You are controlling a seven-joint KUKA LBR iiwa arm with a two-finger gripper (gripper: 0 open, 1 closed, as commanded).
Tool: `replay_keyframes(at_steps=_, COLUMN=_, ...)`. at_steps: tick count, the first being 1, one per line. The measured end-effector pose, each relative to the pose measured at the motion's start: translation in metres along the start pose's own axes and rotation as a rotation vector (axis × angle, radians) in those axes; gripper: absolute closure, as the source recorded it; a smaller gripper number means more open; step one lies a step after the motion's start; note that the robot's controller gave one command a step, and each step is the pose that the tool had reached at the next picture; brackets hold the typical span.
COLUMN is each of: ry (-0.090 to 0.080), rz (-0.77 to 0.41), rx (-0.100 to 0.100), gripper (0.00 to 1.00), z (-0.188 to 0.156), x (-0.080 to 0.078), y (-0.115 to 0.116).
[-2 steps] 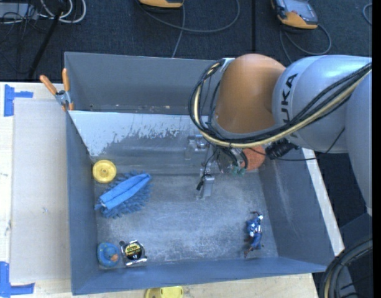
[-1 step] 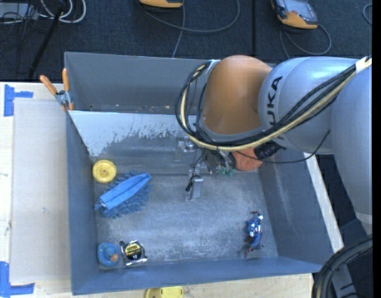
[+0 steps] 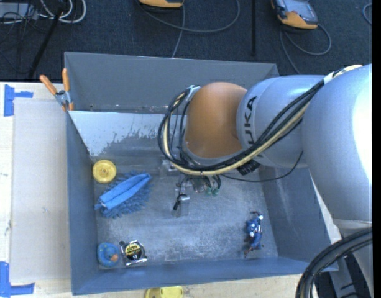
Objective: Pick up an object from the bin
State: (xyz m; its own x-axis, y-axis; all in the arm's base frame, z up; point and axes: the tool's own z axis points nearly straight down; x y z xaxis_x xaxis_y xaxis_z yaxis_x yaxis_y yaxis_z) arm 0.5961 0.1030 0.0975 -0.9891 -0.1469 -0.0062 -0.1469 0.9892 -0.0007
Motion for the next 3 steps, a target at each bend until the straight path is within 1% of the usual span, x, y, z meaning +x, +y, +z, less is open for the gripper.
replay_keyframes(at_steps=1, ry=0.013, rz=-0.042, rx=-0.001, gripper=0.0, z=0.021, x=-0.017, y=0.035)
replay_keyframes(at_steps=2, ry=0.002, rz=-0.083, rx=-0.002, gripper=0.0, z=0.02, x=-0.03, y=0.047)
replay_keyframes(at_steps=3, ry=0.004, rz=-0.227, rx=-0.002, gripper=1.0, z=0.028, x=-0.045, y=0.122)
